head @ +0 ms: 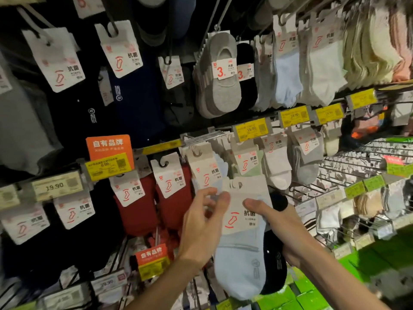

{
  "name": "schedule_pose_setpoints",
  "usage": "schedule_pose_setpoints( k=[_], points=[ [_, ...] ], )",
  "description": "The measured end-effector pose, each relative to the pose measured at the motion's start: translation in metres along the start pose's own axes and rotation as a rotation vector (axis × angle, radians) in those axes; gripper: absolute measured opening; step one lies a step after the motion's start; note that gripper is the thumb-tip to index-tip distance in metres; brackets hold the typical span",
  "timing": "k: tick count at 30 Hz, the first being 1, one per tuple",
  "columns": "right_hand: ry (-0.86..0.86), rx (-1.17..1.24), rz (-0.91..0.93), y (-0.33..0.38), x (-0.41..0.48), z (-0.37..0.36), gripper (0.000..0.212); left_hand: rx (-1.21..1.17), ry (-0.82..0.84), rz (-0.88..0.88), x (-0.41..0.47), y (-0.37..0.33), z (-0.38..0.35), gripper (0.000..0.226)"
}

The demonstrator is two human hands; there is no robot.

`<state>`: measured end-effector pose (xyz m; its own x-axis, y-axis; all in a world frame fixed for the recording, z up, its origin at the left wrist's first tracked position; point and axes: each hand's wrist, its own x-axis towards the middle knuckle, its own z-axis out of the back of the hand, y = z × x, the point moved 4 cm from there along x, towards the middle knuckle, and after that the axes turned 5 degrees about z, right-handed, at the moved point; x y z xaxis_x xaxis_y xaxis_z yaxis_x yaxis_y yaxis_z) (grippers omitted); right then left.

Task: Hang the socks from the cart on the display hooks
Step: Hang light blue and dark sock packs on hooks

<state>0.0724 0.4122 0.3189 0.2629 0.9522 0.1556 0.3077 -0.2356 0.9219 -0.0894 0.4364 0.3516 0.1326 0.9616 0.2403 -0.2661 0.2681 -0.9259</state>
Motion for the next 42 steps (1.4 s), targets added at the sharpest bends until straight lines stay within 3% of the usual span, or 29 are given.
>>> schedule_pose_setpoints(
  k=[3,12,17,25,28,33,42],
  points=[
    [0.056,-0.032,0.037,0.002,-0.003,-0.017,0.032,-0.094,0.131,0.054,-0.004,0.001,-0.007,0.053],
    [0.109,0.040,0.047,0.000,-0.005,-0.028,0.078,-0.370,0.051,0.167,-0.009,0.006,0.017,0.052],
    [0.139,0.126,0.004,0.001,-0.010,-0.027,0.041,-0.563,0.114,0.307,-0.006,0.011,0.020,0.045],
    [-0.008,-0.003,0.067,0.008,-0.009,-0.008,0.031,-0.377,0.016,0.241,0.017,0.013,0.037,0.016],
    [-0.053,-0.035,0.087,0.016,-0.006,0.003,0.030,-0.196,-0.036,0.112,0.037,0.005,0.045,0.025],
    [-0.081,-0.037,0.116,0.029,-0.006,0.011,0.023,0.038,-0.039,-0.025,0.064,-0.010,0.045,0.059],
    [-0.069,-0.029,0.091,0.031,-0.005,0.014,0.025,0.038,-0.157,-0.206,0.073,-0.021,0.034,0.034]
  ],
)
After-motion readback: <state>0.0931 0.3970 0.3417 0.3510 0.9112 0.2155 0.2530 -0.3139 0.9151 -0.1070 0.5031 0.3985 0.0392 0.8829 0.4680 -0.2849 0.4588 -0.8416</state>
